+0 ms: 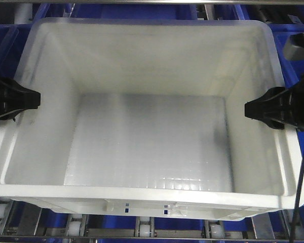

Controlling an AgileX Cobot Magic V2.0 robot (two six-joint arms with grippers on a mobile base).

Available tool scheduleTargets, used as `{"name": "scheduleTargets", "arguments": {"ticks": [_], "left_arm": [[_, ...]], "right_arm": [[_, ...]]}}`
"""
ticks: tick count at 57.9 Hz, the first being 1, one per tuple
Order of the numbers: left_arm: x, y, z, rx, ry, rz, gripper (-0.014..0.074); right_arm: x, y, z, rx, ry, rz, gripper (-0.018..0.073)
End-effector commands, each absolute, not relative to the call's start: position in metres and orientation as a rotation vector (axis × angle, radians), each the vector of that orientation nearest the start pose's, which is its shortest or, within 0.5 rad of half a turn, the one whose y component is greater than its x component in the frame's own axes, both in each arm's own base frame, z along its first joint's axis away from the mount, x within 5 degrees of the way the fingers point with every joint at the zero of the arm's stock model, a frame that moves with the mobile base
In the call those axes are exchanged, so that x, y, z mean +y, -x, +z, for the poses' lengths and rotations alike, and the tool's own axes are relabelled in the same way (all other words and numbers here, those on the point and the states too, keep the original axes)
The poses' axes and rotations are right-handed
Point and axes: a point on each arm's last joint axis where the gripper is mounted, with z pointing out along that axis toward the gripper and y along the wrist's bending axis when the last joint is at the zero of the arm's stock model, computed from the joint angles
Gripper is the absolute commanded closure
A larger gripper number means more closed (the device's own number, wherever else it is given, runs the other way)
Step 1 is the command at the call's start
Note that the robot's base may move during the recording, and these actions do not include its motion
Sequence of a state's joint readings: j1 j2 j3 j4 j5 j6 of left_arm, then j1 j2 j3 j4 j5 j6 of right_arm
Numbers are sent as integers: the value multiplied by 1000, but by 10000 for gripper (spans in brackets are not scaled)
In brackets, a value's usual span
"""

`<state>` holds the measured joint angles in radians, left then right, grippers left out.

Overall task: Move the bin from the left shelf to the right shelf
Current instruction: 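Hold the tote over the roller track while the base aligns, then lower the tote with both grippers onto the roller track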

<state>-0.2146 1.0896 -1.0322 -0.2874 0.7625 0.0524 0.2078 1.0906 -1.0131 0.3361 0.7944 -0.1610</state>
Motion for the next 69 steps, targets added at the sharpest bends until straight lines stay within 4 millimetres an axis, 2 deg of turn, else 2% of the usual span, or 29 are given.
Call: {"name": "scheduleTargets", "arguments": {"ticks": [1, 45, 69], "left_arm": [[-71, -217, 392, 2095, -119, -525, 603], [-76, -258, 353, 2216, -137, -423, 603], [-77, -265, 346, 2239, -138, -415, 603]], "right_arm": [[73, -213, 382, 2134, 256, 504, 564], [79, -256, 353, 2176, 257, 445, 564], [81, -264, 342, 2204, 306, 416, 564]]}}
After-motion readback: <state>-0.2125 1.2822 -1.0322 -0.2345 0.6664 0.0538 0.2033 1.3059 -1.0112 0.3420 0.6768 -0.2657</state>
